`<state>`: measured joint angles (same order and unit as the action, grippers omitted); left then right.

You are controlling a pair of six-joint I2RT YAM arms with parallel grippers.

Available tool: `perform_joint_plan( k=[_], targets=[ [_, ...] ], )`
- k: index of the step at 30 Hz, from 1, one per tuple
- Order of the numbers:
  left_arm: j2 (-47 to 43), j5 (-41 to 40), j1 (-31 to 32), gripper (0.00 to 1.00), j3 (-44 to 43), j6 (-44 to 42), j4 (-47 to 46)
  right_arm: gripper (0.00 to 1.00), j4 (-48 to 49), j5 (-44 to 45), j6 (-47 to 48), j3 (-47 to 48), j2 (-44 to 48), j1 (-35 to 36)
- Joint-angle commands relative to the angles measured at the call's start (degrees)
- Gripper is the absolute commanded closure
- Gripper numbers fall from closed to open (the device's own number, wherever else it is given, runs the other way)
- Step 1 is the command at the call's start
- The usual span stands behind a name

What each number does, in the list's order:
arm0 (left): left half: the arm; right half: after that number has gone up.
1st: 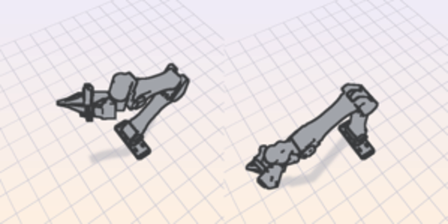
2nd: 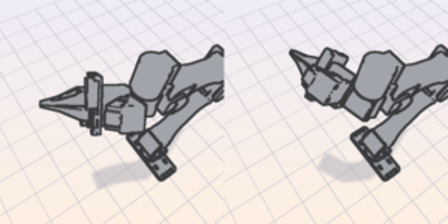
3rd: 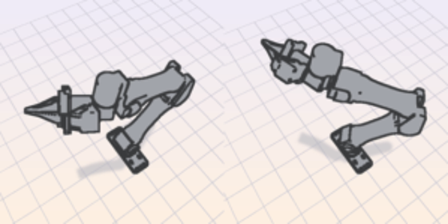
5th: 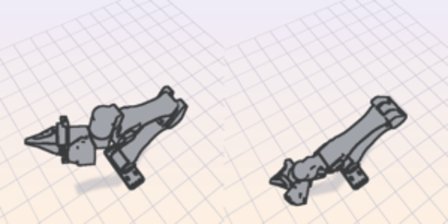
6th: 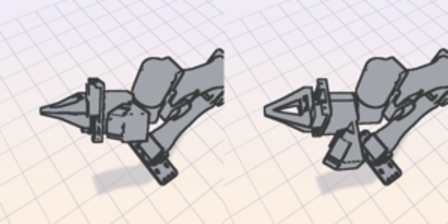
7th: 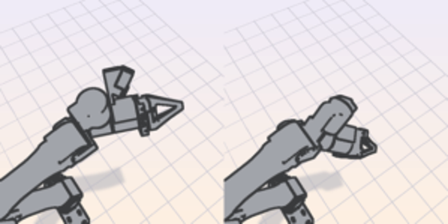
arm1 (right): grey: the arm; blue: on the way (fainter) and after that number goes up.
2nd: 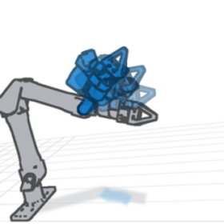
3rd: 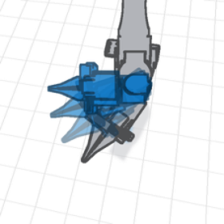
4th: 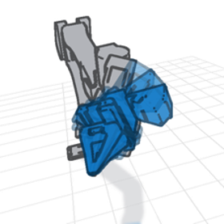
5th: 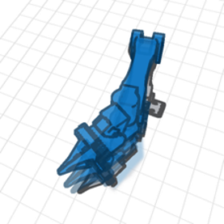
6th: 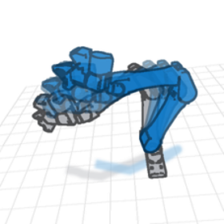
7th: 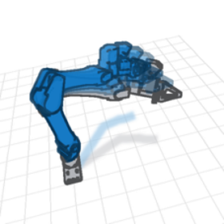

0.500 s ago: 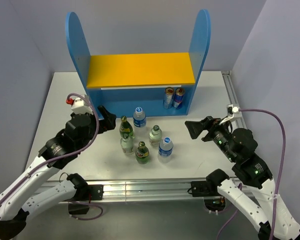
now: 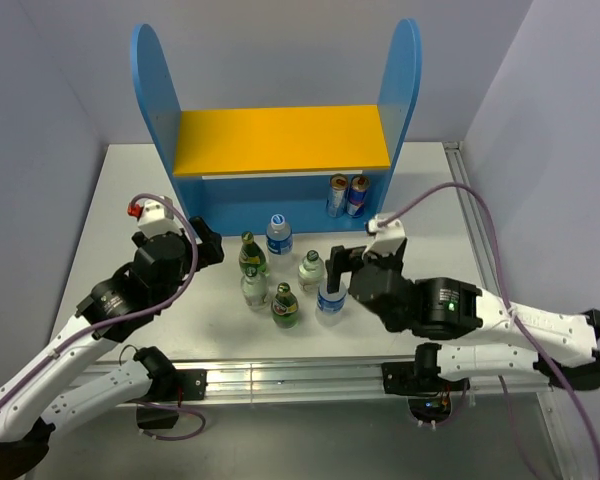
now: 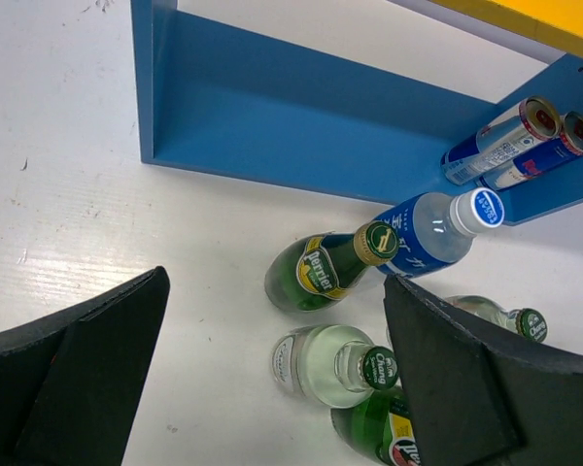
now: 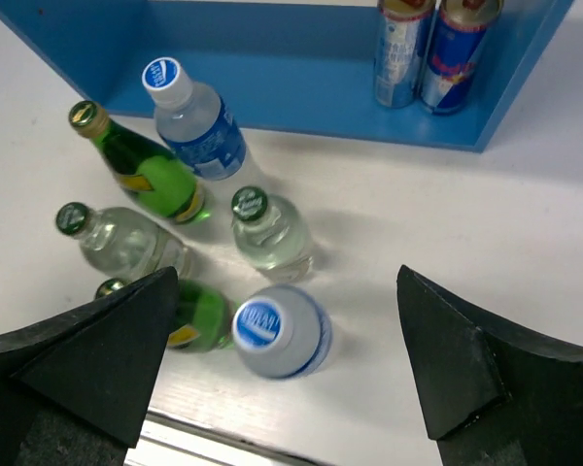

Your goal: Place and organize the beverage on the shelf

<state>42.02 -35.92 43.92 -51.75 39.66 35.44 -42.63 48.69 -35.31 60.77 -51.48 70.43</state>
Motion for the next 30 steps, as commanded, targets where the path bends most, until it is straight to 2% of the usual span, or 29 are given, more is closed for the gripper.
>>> perform_joint_plan(
  k=[1, 5, 7, 11, 12, 15, 19, 20, 22, 23, 26, 30],
  targets=[
    [-1.3, -2.0, 0.3, 0.01, 0.1, -1.2, 0.6, 0.0, -12.9, 21.7, -19.4, 1.3, 2.1, 9.6],
    [-1.9, -2.0, 0.3, 0.01, 0.4, -1.4, 0.4, 0.0, -22.2, 20.2, -34.8, -5.6, 4.6, 15.9],
    [-1.8, -1.9, 0.4, 0.01, 0.2, -1.6, 0.2, 0.0, -23.8, 19.4, -42.3, -7.5, 3.6, 18.8],
    [-1.4, -2.0, 0.4, 0.01, 0.0, -1.6, 0.4, 0.0, -32.5, 20.0, -57.6, -8.5, -5.2, 29.0],
    [-1.4, -2.0, 0.4, 0.01, 0.0, -1.6, 0.6, 0.0, -34.9, 20.2, -65.9, -8.4, -6.9, 30.7],
    [-2.1, -1.6, 0.5, 0.01, 0.2, -1.9, 0.2, 0.0, -37.1, 19.9, -73.1, -9.3, -12.7, 35.1],
    [-2.2, -0.6, 0.4, 0.01, 0.2, -3.2, -0.9, 0.0, -21.3, 18.0, -62.6, -14.7, -12.6, 35.6],
    [-1.8, -0.5, 0.4, 0.01, -0.3, -3.6, -0.9, 0.0, -14.4, 17.6, -58.9, -18.1, -11.8, 35.4],
    [0.2, -1.3, 0.5, 0.01, -2.1, -4.9, -0.1, 0.0, -5.7, 15.0, -52.8, -22.1, -9.0, 33.0],
    [1.0, -1.8, 0.4, 0.01, -2.7, -5.2, 0.3, 0.0, 3.6, 14.0, -46.6, -26.4, -8.1, 31.8],
    [3.2, -2.7, 0.4, 0.01, -3.7, -7.2, 0.2, 0.0, 17.6, 9.7, -37.9, -33.2, -5.8, 25.8],
    [3.0, -1.6, 0.4, 0.01, -2.4, -8.6, -1.3, 0.0, 25.0, 8.4, -33.1, -35.6, -7.6, 20.9]
  ],
)
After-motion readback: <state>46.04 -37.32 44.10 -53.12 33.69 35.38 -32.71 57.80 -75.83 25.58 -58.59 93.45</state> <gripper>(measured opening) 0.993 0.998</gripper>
